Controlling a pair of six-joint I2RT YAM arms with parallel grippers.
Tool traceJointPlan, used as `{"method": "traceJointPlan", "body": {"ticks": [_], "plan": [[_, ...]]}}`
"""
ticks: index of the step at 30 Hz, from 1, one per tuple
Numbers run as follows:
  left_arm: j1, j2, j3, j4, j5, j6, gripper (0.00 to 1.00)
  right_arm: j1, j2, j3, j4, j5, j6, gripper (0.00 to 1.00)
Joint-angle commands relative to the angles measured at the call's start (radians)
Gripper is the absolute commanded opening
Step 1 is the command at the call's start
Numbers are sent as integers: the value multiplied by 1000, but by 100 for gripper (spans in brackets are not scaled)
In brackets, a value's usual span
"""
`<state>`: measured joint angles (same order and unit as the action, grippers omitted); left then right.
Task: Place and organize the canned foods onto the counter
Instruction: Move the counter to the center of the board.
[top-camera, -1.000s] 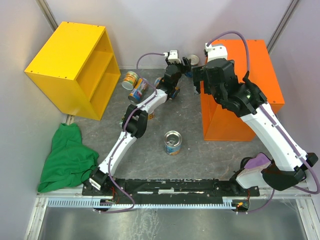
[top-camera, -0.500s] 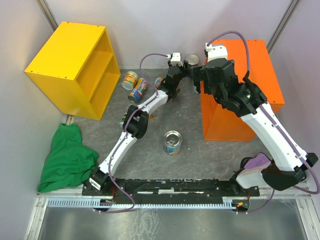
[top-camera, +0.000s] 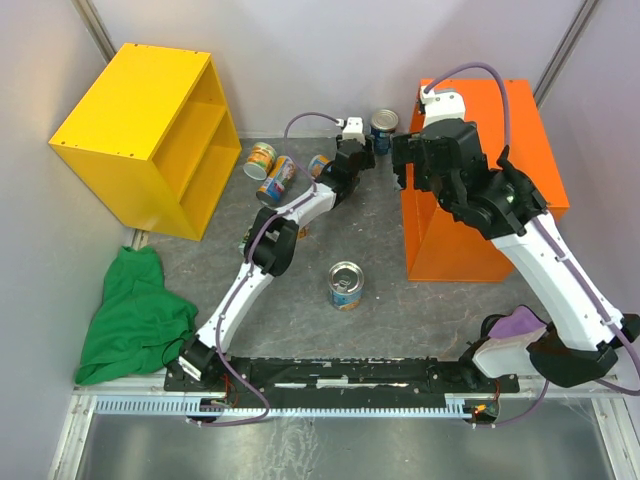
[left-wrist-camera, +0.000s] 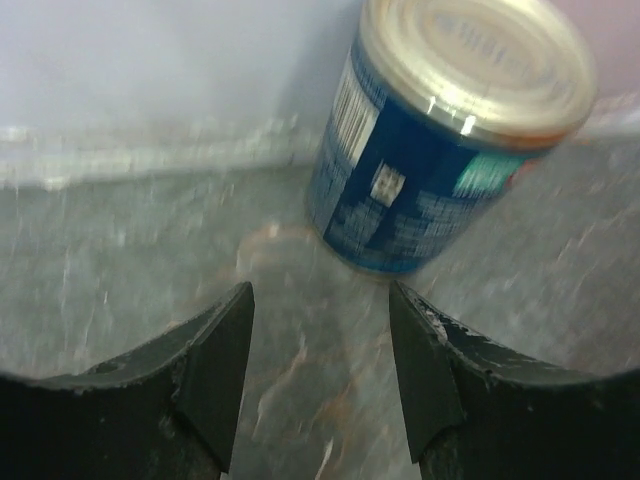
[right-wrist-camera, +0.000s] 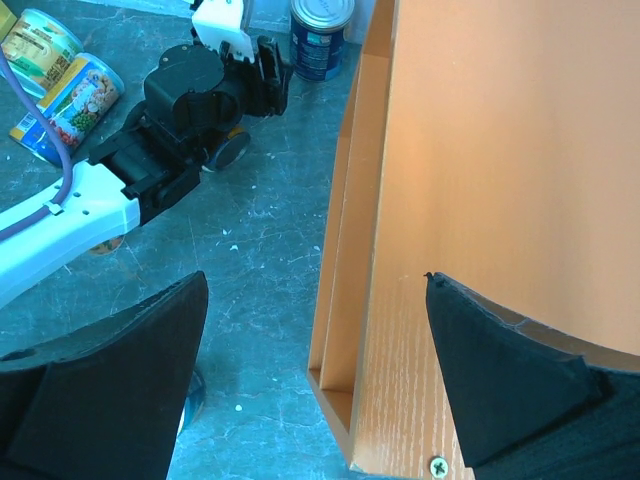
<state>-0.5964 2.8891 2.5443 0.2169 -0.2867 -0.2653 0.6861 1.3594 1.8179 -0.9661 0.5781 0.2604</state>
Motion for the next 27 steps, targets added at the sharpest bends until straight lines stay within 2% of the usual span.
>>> {"method": "traceJointPlan", "body": {"ticks": [1, 6, 12, 17, 21, 27], "plan": [[-19, -258, -220, 70, -25, -32, 63, -3, -22, 60, -39, -8, 20, 97], [-33, -520, -457, 80, 46, -87, 63, -2, -79, 68, -48, 51, 26, 97], [-81, -816, -644, 32, 186, -136, 63, -2, -158, 61, -89, 109, 46, 97], [-91, -921, -720, -64, 376, -282, 62, -1, -202, 106, -179, 126, 114, 97], [-109, -939, -773, -105, 517, -370, 59, -2, -200, 159, -255, 118, 169, 96], [-120, -975, -881, -141, 566, -422, 55, -2, -201, 179, -291, 103, 227, 94]]}}
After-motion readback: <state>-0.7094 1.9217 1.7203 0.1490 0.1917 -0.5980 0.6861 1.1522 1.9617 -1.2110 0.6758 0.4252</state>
